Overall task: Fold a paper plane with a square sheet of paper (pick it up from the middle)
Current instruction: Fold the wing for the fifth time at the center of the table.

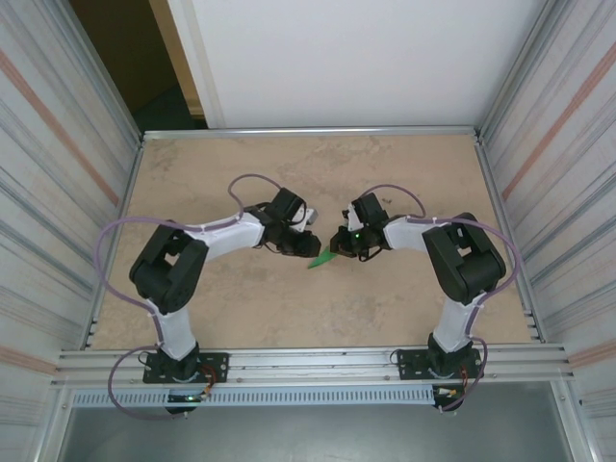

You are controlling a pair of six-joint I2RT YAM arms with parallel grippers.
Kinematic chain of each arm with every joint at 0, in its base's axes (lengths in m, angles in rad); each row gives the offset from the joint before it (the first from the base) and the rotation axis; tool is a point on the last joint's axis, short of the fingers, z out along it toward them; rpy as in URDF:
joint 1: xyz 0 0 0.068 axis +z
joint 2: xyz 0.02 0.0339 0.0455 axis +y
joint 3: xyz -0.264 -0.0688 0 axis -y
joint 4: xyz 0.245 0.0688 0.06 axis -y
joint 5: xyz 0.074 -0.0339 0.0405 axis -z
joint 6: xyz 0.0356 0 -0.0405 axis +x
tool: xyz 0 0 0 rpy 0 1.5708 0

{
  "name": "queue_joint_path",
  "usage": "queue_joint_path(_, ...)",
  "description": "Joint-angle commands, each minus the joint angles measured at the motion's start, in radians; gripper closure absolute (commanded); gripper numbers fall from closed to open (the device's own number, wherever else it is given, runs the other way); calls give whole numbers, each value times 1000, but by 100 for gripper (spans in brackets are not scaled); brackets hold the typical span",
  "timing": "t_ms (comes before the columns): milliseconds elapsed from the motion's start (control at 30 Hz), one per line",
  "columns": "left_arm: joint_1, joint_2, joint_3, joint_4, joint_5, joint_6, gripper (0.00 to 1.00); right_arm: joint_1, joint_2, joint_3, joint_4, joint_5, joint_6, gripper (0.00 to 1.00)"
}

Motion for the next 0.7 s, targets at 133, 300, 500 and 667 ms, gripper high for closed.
queue_joint_path(133, -11, 11, -19, 125, 134, -81, 82, -32, 45, 30, -87, -49, -74, 89)
queue_joint_path(300, -22, 86, 31, 81, 152, -83, 87, -32, 44, 27, -92, -52, -71, 89)
queue_joint_path(500, -22, 138, 69, 50, 165, -76, 88, -31, 43, 25, -85, -64, -70, 88)
queue_joint_path(667, -22, 159, 76, 38, 173, -73, 88, -30, 51, 28, -86, -67, -67, 88)
